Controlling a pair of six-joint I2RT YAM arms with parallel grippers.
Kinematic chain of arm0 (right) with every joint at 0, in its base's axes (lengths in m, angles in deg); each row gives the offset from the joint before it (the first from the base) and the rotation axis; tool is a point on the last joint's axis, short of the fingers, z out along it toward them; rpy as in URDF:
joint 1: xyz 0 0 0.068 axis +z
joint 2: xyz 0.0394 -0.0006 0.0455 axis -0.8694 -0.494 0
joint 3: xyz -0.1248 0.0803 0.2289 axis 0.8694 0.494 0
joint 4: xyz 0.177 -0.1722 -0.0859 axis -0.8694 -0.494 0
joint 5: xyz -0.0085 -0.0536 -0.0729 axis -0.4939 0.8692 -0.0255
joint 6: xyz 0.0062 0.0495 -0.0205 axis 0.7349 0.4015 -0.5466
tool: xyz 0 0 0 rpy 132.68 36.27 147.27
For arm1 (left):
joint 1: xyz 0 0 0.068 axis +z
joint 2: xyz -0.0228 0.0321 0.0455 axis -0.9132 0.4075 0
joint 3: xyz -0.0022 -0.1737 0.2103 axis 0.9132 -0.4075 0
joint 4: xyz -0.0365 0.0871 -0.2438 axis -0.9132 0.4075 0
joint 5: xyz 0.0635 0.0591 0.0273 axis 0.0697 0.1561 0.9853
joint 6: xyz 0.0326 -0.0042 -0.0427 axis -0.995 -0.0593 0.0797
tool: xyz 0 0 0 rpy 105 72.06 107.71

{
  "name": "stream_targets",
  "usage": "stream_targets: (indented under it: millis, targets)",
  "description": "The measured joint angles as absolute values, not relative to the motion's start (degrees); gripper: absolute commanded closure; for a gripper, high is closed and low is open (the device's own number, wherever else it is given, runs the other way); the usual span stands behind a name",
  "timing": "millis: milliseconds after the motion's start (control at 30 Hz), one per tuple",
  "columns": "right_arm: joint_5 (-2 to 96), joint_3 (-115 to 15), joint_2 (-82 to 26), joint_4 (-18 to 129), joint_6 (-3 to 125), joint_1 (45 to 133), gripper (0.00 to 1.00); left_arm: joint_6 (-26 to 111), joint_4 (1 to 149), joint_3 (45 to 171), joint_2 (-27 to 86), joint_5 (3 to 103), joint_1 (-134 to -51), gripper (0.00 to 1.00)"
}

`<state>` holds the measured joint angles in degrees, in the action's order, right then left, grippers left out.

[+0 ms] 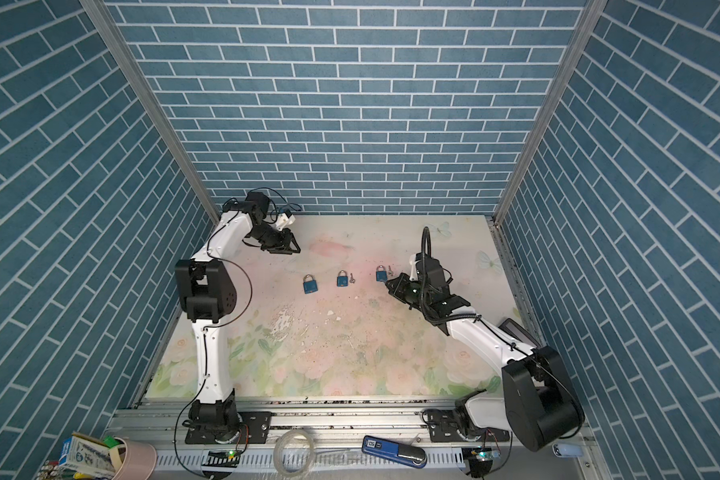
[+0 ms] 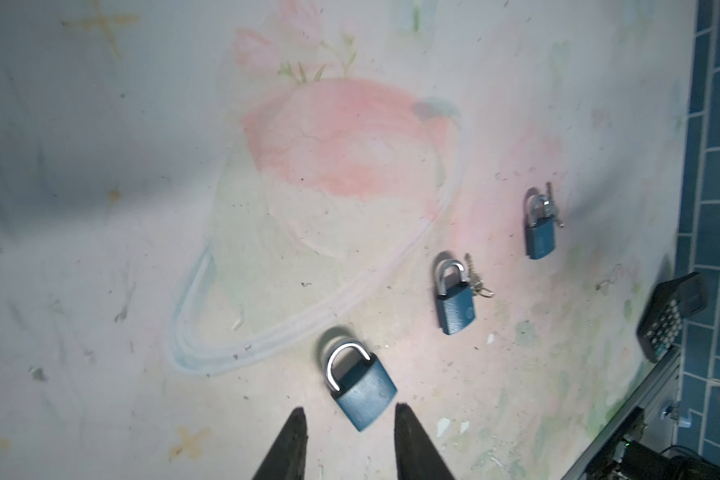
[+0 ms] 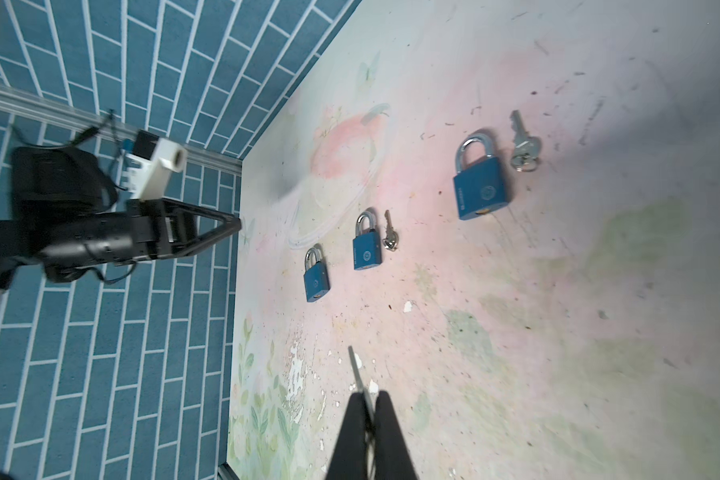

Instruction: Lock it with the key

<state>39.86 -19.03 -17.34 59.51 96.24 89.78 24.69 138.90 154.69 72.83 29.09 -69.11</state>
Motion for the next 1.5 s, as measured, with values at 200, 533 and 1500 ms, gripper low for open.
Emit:
stream_targets:
  millis: [200,533,1500]
  targets:
    - [48.93,-31.14,-26.04,56.89,96.02,98.0,1.0,36.16,124.01,135.83,52.74,27.3,-68.43,0.58]
    - [60.38,-49.24,-39.68,55.77,93.94,105.54,1.0,46.37,114.13,117.36,30.12,28.44,-67.36,0.49]
    - [65.85,-62.48,-65.47,67.53,105.59,112.62,1.0,48.64,118.83,98.89,1.66,31.91,-63.93,0.01]
